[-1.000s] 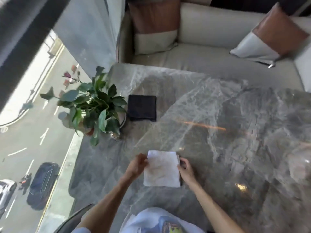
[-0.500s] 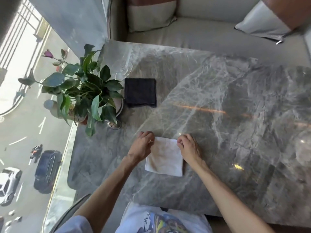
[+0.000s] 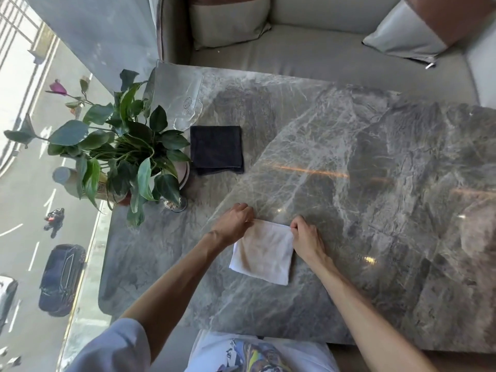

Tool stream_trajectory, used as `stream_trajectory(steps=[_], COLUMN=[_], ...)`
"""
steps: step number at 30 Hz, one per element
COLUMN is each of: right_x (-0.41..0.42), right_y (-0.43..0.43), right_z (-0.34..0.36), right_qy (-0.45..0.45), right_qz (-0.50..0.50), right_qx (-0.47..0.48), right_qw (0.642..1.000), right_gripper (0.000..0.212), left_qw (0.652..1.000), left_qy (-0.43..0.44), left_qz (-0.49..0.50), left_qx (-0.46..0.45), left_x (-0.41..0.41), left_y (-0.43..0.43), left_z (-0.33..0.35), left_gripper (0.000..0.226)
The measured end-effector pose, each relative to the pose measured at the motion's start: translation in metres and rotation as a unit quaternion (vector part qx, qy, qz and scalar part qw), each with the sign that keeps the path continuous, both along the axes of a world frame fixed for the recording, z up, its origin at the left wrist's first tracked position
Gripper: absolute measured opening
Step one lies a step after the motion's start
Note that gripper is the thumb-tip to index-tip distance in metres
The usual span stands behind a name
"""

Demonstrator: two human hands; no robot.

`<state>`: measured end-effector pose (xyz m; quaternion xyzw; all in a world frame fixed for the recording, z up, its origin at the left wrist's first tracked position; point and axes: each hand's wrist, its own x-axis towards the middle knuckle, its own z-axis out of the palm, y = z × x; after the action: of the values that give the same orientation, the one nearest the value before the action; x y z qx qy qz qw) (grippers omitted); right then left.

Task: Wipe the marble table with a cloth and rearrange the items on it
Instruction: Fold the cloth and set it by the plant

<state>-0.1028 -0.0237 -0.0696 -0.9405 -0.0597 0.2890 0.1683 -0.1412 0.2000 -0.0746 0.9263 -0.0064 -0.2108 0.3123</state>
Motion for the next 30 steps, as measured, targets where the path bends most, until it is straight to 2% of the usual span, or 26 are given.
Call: stream_trajectory(steps=[2,5,8,11,16,21,24,30], right_x=[0.000,0.005,0.014,0.033,0.075,0.094,0.089,0.074], right_y=[-0.003,-0.006,-0.010,-0.009,0.002,0.000,-0.011,-0.008], right_z=[-0.001,0.000,0.005,0.021,0.074,0.133,0.154,0.156], right_qy=[0.001,0.020,0.036,0.004,-0.081,-0.085,-0.051,0.008], right_qz=[-0.001,0.010,0.014,-0.008,-0.037,-0.034,-0.014,-0.003], right_qx=[0.022,0.053,0.055,0.075,0.154,0.231,0.260,0.281], right_qw=[1.000,0.998,0.998,0.997,0.984,0.969,0.964,0.960], right_gripper=[0.001,0.020,0.019,0.011,0.009,0.016,0.023,0.020], left_qw=[1.000,0.998,0.998,1.000,0.992,0.972,0.973,0.987], left_qy=[0.014,0.057,0.065,0.018,-0.114,-0.217,-0.209,-0.128], left_qz=[-0.002,0.007,-0.004,0.001,0.037,0.051,0.043,0.052], left_qx=[-0.001,-0.006,0.003,-0.012,-0.049,-0.072,-0.086,-0.078], left_x=[0.002,0.004,0.007,0.017,0.048,0.063,0.058,0.042], left_y=[-0.001,0.001,0.003,0.008,0.020,0.029,0.036,0.035], left_z=[0.002,0.006,0.013,0.032,0.088,0.142,0.155,0.156], left_gripper=[0.017,0.026,0.026,0.020,0.014,0.012,0.007,0.009])
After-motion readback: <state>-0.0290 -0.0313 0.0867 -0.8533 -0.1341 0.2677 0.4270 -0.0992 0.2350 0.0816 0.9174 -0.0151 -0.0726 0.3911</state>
